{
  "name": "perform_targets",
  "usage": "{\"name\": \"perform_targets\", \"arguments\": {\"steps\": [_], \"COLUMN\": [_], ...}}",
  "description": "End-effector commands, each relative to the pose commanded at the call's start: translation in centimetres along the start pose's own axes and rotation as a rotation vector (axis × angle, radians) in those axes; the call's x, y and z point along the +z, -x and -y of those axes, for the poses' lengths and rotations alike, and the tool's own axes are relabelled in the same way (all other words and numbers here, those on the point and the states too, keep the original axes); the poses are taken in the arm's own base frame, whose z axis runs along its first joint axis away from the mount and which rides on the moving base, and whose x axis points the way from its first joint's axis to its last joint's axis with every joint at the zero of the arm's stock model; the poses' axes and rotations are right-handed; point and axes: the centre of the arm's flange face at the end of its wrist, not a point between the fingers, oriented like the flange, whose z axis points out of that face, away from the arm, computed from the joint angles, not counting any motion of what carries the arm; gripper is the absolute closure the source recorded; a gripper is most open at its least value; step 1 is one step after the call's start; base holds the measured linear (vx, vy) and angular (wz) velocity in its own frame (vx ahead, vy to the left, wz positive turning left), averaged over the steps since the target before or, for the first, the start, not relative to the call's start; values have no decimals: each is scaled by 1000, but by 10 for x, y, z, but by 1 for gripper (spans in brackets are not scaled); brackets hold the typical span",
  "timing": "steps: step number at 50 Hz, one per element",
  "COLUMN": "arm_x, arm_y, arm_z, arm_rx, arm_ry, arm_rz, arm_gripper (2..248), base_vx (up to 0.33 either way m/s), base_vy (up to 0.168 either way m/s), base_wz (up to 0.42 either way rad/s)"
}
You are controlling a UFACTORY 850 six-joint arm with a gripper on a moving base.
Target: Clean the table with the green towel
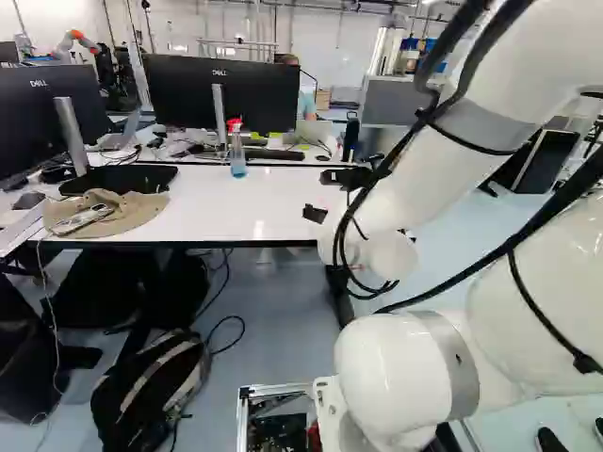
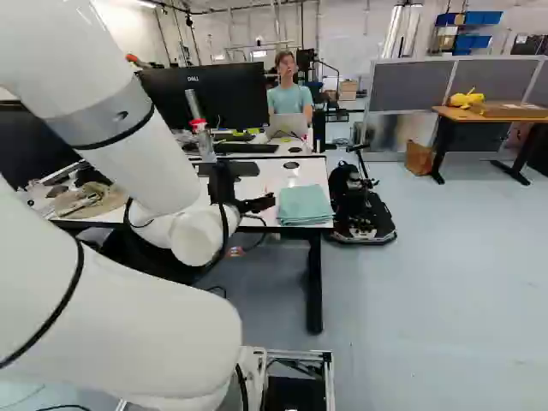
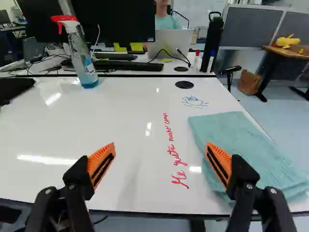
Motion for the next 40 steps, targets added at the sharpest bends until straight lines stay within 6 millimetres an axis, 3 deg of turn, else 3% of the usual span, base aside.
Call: {"name": "perform_targets", "arguments": {"steps": [20, 40], "arm_x": [-3, 1], "arm_y": [-4, -25], "arm_z": [0, -11], "arm_rx": [0, 12], "arm_ry": [0, 38], "arm_rz": [-18, -72], "arm_gripper": [3, 3], "base_vx": [0, 0], "base_vy": [0, 0], "base_wz": [0, 0]}}
